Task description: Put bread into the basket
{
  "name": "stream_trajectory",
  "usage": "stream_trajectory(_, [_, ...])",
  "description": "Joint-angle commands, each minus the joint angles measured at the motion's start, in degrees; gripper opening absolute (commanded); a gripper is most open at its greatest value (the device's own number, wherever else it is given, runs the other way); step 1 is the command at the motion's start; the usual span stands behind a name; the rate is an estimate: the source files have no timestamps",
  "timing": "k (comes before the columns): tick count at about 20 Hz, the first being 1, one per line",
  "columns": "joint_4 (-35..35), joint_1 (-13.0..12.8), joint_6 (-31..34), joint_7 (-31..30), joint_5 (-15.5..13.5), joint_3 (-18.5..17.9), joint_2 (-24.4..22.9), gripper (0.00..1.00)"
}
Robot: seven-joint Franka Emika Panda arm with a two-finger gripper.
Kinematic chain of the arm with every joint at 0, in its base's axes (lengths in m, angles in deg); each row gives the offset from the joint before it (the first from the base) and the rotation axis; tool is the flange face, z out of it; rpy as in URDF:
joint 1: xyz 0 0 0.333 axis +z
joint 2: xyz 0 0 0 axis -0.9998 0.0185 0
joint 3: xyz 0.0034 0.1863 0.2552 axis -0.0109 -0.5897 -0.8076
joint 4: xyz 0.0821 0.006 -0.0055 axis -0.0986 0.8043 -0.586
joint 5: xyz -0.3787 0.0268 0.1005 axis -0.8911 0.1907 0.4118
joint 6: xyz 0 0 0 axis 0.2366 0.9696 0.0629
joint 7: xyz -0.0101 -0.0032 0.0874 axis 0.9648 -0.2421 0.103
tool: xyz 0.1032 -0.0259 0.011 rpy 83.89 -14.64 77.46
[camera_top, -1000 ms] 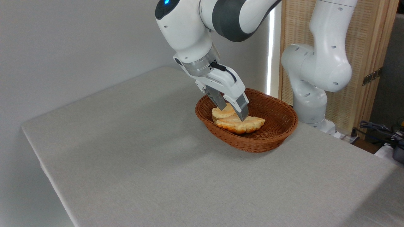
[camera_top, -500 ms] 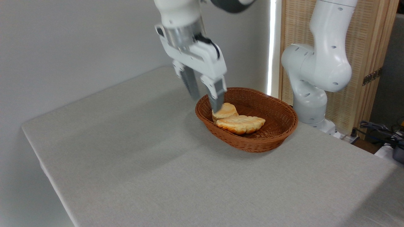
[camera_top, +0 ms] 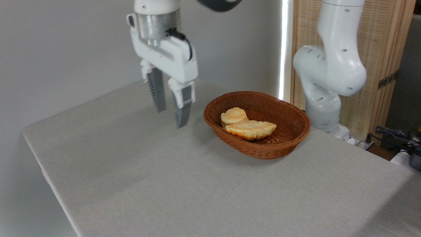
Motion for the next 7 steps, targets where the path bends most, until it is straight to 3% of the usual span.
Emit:
stream_trajectory(1, [-4.36, -0.28, -2.48, -0.46, -0.83, -0.35, 4.58, 1.0])
stream_trajectory(7, [-4.98, -0.28, -2.48, -0.29, -2.14, -0.61, 5.29, 1.0])
